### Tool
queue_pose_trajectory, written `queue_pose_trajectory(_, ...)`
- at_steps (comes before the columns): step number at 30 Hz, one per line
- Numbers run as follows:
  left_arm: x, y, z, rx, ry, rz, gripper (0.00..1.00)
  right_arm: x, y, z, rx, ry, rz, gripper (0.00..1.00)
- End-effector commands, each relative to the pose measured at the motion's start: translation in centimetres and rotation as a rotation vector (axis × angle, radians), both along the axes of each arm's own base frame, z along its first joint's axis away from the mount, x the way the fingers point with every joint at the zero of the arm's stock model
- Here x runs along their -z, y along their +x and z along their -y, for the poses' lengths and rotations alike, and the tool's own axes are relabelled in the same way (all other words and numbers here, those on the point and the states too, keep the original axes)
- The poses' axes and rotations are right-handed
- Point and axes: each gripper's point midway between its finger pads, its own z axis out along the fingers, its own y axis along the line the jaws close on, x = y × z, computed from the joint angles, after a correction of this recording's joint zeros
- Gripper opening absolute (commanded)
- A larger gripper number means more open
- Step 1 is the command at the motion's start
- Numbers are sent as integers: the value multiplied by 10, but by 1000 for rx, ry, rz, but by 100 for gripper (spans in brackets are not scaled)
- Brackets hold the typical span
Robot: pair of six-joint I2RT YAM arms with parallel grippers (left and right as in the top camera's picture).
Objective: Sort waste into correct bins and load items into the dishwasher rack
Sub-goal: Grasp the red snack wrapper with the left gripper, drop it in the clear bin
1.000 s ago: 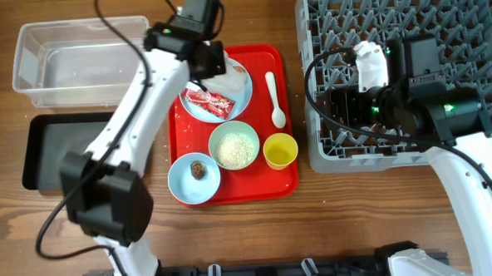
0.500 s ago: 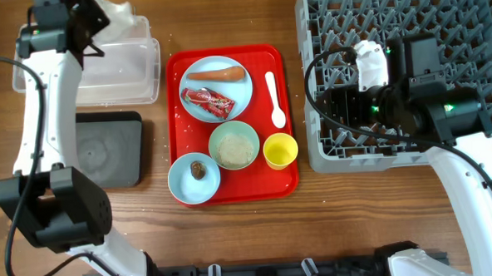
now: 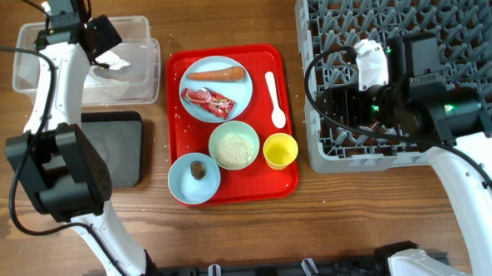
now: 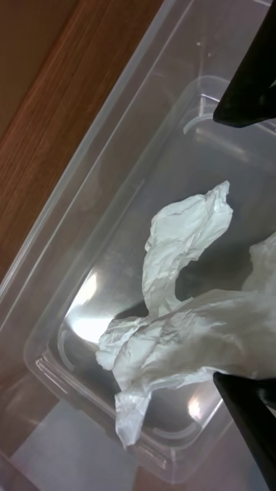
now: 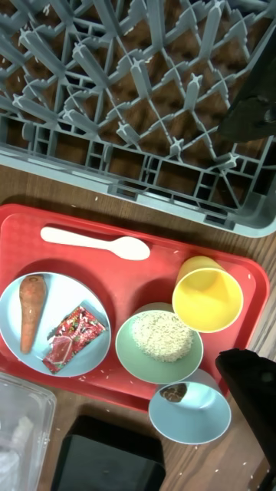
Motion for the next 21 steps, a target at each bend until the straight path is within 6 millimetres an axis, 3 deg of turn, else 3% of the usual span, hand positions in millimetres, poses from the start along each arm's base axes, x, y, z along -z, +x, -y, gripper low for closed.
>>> queue_pose_trajectory(1,-44,-4,-6,6,45,67,33,-9,2,3,7,-11,35,89)
queue_pose_trajectory(2,-44,-4,-6,6,46,68,14,-9,2,3,7,-11,35,89)
queue_pose_trajectory(3,-44,-4,-6,6,46,68,4,-9,2,4,7,-11,34,89)
queue_pose_trajectory(6,-44,-10,-17,-38,101,43,5,-7,1,4,7,-13,26,89)
queue_pose_trajectory(7,-45,-15,-26,-75,147,26,43,-7,0,4,8,-13,24,89)
queue_pose_trajectory(8,-48,-21,-36,-114,198,12,65,-7,0,4,7,-13,25,89)
queue_pose_trajectory(9,-54,-30,-52,-182,287,-11,77,-7,1,4,7,-13,25,89)
queue_pose_trajectory(11,-55,-36,-58,-207,322,-33,84,-7,1,4,7,-13,25,89)
queue_pose_trajectory(12,-44,-28,-38,-118,212,-27,95,-7,1,4,7,-12,25,89)
queue_pose_trajectory(13,-31,-16,1,91,41,-23,100,-7,1,4,7,-12,26,89)
queue_pose_trajectory(14,-27,-10,45,350,-125,-2,98,-7,1,4,7,-12,25,89)
queue_pose_trajectory(15,-26,-10,51,381,-191,14,86,-6,0,4,7,-13,21,89)
queue_pose_trajectory(16,-24,-14,16,131,-130,2,84,-6,-1,4,8,-15,15,89)
queue_pose_trajectory(17,-24,-18,2,55,-88,-3,86,-5,-2,4,7,-16,10,89)
queue_pose_trajectory(19,-37,-17,22,120,-153,25,87,-6,-1,4,7,-14,19,89)
queue_pose_trajectory(21,-70,-28,70,324,-169,48,86,-7,0,4,7,-13,22,89)
